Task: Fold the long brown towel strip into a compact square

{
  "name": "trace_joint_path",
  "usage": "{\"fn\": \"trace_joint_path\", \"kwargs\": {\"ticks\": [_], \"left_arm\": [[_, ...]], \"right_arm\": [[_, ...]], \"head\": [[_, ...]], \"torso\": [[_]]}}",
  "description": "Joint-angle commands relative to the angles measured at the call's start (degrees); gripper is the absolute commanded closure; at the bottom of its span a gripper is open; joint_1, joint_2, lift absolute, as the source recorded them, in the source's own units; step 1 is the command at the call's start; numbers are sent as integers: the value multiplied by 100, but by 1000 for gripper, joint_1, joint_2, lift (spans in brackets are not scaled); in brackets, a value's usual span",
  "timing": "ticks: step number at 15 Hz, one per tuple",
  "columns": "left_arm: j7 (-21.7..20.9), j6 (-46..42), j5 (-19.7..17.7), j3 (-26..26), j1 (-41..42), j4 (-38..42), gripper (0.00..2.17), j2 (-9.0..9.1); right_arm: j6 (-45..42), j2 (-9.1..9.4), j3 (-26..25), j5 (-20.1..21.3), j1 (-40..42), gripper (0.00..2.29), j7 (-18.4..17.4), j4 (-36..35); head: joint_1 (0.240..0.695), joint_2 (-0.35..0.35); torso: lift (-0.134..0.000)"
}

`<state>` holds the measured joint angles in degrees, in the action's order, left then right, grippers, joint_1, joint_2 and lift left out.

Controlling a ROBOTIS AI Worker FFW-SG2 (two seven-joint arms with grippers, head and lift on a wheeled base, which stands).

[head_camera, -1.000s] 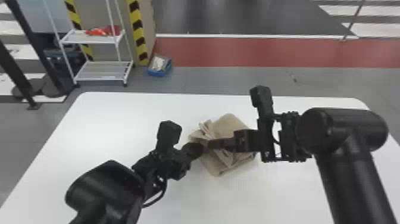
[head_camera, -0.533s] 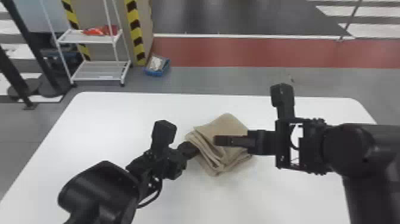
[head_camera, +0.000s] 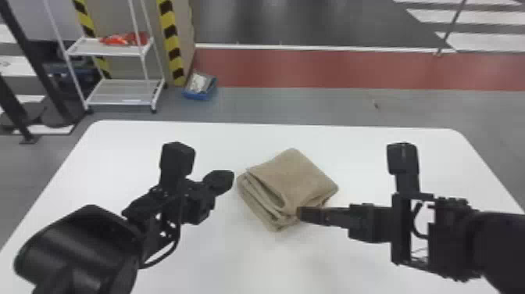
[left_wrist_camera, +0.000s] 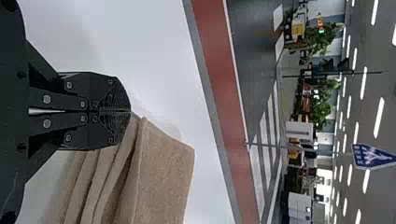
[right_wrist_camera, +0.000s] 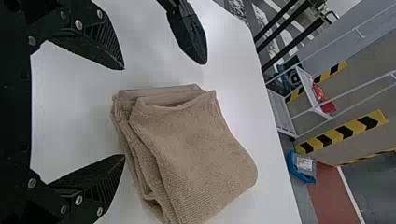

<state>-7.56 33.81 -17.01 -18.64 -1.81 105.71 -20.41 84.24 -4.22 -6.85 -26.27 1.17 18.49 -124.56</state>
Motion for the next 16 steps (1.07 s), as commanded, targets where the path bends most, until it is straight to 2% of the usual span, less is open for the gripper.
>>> {"fn": "trace_joint_path", "kwargs": {"ticks": [1, 2, 3, 4, 5, 8, 12, 14, 16], "left_arm": [[0, 7, -12, 300, 137, 99, 1855, -78], [-9, -80, -21, 467, 208, 99, 1855, -86], [-9, -168, -21, 546, 225, 99, 1855, -95], [-9, -362, -48, 590, 252, 72, 1855, -104], [-9, -502, -109, 599, 269, 46, 1855, -148], [-9, -1047, -135, 687, 366, -68, 1855, -192], [-35, -1170, -162, 695, 419, -112, 1855, -218], [-35, -1188, -162, 704, 489, -68, 1855, -218], [-35, -1188, -171, 704, 498, -60, 1855, -218]], "right_arm": [[-26, -18, -123, 70, 85, 606, 102, 2], [-149, -27, -150, 175, 103, 957, 181, 63], [-430, -35, -80, 439, 120, 1538, 208, 151], [-624, -27, 17, 667, 76, 1825, 208, 327], [-694, -35, 44, 747, 24, 1895, 208, 502], [-1292, -9, 219, 1010, 24, 1895, 155, 951], [-1872, 17, 254, 1212, -29, 1895, -82, 1232], [-1959, 17, 272, 1397, -416, 1895, -170, 1645], [-2135, 17, 316, 1555, -1049, 1895, -205, 2357]], "head": [[695, -17], [695, -3], [695, 5], [695, 12], [695, 15], [695, 18], [695, 21], [695, 9], [695, -1]], "torso": [[-124], [-124], [-124], [-124], [-124], [-124], [-124], [-124], [-124]]}}
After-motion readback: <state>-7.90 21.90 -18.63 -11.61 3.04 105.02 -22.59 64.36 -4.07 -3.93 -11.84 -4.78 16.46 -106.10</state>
